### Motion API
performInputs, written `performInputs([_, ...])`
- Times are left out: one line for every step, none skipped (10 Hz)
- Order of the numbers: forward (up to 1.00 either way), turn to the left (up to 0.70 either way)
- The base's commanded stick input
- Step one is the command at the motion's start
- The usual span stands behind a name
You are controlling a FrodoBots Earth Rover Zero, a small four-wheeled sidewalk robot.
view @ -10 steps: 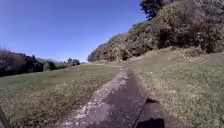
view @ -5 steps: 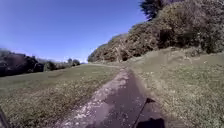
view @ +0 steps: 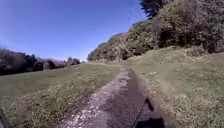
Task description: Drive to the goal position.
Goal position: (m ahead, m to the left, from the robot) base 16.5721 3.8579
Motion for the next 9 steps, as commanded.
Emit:
performInputs([0.7,0.0])
performInputs([0.7,0.0])
performInputs([0.7,0.0])
performInputs([0.7,0.0])
performInputs([0.7,0.0])
performInputs([0.7,0.0])
performInputs([0.7,0.0])
performInputs([0.7,0.0])
performInputs([0.7,0.0])
